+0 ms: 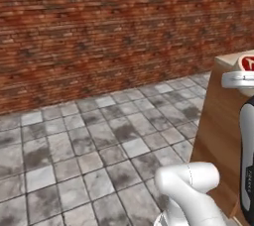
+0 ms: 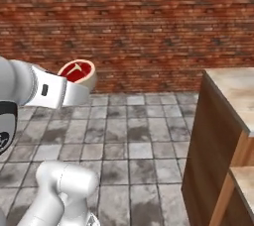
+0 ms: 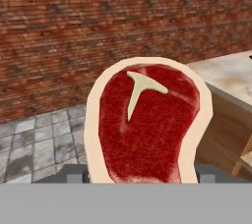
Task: Gather the mushroom and avocado from the fridge and place them on a tray on the dining counter. Then gather the steak and chicken drumstick from the fridge and place them on the other tray.
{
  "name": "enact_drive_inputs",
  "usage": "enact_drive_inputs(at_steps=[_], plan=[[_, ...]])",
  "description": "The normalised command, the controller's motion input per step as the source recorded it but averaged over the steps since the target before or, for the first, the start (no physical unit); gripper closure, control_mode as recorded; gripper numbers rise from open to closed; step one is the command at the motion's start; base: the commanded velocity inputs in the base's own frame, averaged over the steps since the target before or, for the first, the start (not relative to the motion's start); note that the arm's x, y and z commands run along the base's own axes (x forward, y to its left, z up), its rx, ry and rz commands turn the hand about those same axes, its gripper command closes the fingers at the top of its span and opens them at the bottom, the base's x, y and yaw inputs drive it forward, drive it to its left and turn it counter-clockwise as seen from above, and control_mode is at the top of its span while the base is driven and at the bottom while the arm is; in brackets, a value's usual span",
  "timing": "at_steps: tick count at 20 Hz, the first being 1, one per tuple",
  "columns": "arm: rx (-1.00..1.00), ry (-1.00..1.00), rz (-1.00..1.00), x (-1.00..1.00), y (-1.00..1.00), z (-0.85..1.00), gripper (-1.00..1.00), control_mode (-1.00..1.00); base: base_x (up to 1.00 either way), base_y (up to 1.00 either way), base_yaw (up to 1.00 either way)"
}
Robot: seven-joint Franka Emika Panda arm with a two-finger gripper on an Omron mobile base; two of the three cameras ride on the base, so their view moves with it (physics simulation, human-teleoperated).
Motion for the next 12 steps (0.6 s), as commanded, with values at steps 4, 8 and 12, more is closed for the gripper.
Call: enact_drive_inputs(at_steps=[4, 8, 12], plan=[[0.0, 0.0, 0.0, 0.0, 0.0, 0.0, 1.0, 1.0, 0.93, 0.46, -0.43], [0.0, 0.0, 0.0, 0.0, 0.0, 0.0, 1.0, 1.0, 0.91, 0.47, -0.43], [0.0, 0.0, 0.0, 0.0, 0.0, 0.0, 1.0, 1.0, 0.91, 0.54, -0.43]])
